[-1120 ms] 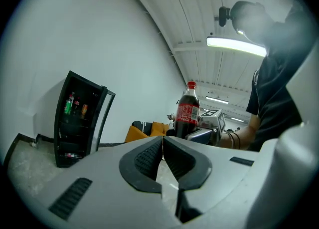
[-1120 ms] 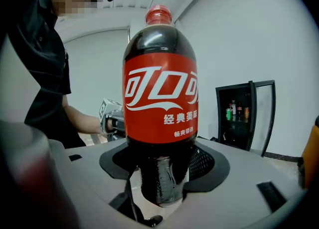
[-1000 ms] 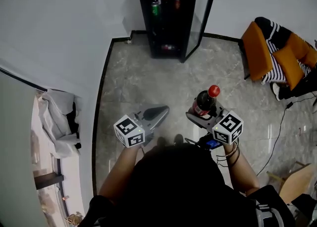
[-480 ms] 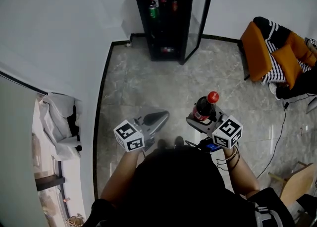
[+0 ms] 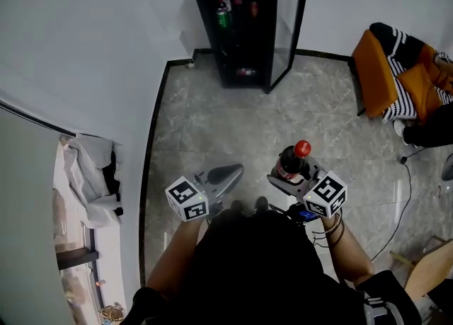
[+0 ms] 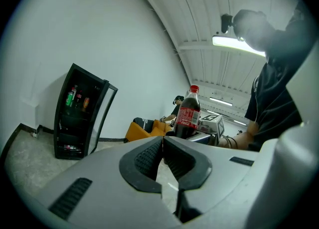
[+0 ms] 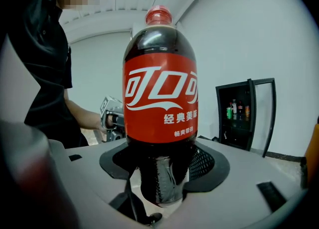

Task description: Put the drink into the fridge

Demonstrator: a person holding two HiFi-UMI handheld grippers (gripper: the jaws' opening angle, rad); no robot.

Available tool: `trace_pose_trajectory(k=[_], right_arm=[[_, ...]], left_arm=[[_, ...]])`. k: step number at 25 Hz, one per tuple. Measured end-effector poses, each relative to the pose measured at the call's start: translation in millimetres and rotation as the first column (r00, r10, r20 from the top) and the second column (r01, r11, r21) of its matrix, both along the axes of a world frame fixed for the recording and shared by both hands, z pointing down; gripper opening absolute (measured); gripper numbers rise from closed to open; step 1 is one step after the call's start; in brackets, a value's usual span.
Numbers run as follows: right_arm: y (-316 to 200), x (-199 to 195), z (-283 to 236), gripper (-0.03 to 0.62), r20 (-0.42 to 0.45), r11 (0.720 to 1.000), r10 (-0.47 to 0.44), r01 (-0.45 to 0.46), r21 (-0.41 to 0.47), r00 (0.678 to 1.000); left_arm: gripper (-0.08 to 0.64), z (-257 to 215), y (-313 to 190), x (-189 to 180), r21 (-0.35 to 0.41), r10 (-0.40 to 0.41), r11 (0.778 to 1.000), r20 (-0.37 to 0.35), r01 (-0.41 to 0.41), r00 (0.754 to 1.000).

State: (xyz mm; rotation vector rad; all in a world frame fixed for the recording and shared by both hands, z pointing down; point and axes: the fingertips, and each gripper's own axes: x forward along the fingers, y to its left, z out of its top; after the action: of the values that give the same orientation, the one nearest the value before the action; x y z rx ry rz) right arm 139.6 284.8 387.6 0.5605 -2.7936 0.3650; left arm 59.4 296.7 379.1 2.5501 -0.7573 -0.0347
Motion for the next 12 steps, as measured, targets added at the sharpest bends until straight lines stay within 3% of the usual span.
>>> trace_pose_trajectory(k=[12], right_arm=[[-8.5, 1.3, 4.9, 0.284, 0.015, 1.0, -0.004, 0.004, -0.02, 1.0]], left_arm=[[0.012, 10.6, -3.9, -11.1, -0.021, -0.039, 0.999, 0.019, 0.039, 0.999]])
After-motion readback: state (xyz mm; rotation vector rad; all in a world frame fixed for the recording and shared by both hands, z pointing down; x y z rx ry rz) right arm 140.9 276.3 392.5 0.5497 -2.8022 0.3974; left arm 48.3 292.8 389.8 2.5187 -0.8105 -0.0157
